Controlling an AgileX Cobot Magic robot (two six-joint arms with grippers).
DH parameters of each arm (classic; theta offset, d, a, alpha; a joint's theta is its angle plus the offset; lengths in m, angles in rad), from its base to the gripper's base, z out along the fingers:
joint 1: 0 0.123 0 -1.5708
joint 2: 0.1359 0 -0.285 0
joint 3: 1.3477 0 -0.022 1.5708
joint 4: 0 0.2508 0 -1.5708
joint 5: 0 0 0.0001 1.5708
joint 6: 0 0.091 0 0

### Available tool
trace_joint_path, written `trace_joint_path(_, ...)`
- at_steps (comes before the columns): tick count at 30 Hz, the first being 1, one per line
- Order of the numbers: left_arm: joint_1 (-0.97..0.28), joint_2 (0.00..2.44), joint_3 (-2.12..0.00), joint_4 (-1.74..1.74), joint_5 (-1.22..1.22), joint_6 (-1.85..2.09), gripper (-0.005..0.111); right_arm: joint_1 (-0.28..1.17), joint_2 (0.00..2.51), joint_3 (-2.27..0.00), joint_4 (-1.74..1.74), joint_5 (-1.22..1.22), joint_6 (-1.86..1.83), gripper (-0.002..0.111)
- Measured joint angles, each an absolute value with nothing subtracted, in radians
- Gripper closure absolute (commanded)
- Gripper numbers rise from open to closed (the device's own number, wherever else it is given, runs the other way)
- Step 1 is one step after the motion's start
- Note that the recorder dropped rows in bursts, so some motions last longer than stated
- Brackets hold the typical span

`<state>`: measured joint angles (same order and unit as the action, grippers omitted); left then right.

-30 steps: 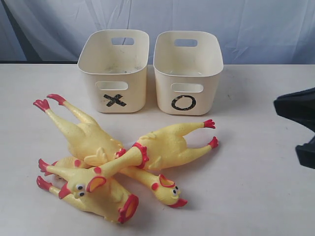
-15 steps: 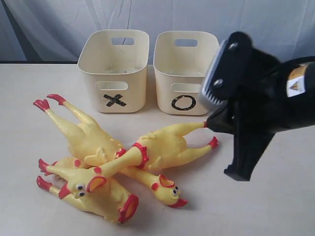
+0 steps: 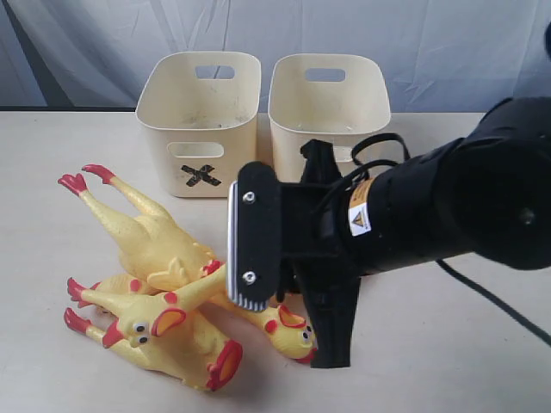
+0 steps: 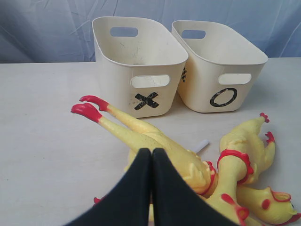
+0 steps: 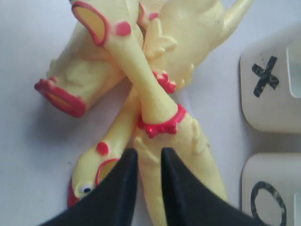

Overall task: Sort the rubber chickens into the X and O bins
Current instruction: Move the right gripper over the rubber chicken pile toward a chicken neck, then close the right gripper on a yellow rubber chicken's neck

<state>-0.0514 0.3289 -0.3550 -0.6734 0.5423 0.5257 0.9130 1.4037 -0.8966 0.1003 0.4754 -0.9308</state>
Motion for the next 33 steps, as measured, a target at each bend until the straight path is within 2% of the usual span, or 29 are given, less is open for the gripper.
trace_joint_path(2,-0.051,0.329,-0.355,-0.673,0.542,0.528,0.106,0.933,1.429,-0.897,0.100,0.433,-0.939,0.052)
trace_joint_path(3,-0.051,0.329,-0.355,-0.673,0.542,0.528,0.106,0.942,1.441,-0.897,0.100,0.411,-0.938,0.050)
trace_joint_path(15,-0.051,0.329,-0.355,-0.673,0.542,0.528,0.106,1.015,1.584,-0.898,-0.023,0.238,-0.944,0.051)
trace_joint_path(21,-0.051,0.329,-0.355,-0.673,0.542,0.528,0.106,1.016,1.630,-0.898,-0.070,0.176,-0.946,0.055)
trace_joint_path(33,-0.051,0.329,-0.355,-0.673,0.542,0.528,0.106,1.016,1.702,-0.898,-0.151,0.065,-0.946,0.055)
